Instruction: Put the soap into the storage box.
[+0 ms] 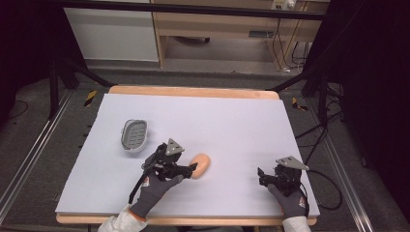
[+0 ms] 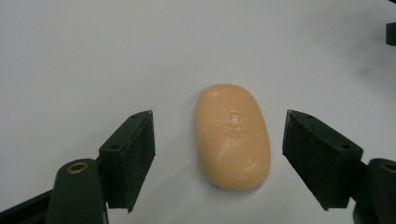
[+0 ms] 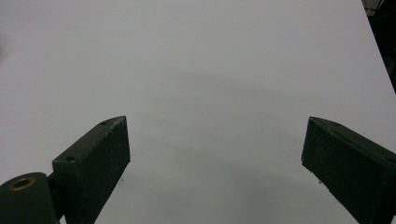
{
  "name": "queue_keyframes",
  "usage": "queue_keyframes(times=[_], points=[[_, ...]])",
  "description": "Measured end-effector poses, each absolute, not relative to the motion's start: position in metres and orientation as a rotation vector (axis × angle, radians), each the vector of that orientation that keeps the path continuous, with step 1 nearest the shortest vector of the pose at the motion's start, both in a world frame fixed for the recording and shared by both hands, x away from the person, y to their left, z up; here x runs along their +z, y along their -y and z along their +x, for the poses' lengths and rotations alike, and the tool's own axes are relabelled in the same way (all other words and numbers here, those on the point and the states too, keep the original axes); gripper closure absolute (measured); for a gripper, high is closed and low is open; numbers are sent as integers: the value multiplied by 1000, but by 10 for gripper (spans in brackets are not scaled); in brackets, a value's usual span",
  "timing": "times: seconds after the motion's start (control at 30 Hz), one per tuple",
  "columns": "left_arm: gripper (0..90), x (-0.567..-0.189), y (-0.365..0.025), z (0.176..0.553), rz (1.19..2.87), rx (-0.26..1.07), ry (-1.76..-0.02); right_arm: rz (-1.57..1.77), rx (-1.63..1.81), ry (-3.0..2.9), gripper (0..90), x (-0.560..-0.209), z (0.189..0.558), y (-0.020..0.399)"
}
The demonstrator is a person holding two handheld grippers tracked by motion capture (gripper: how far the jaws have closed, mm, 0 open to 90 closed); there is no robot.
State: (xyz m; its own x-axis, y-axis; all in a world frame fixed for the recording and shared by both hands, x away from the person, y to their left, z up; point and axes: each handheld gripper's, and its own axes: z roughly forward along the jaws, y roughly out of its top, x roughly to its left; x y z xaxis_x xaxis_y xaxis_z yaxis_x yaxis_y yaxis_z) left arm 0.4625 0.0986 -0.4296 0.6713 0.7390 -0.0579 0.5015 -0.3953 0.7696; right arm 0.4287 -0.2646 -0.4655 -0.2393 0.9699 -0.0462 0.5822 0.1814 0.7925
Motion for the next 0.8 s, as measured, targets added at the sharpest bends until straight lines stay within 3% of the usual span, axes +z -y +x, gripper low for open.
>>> queue_keyframes(times=[0.8], points=[[215, -454, -59, 478, 2217, 392, -939, 1460, 887, -1920, 80, -467, 430, 263]])
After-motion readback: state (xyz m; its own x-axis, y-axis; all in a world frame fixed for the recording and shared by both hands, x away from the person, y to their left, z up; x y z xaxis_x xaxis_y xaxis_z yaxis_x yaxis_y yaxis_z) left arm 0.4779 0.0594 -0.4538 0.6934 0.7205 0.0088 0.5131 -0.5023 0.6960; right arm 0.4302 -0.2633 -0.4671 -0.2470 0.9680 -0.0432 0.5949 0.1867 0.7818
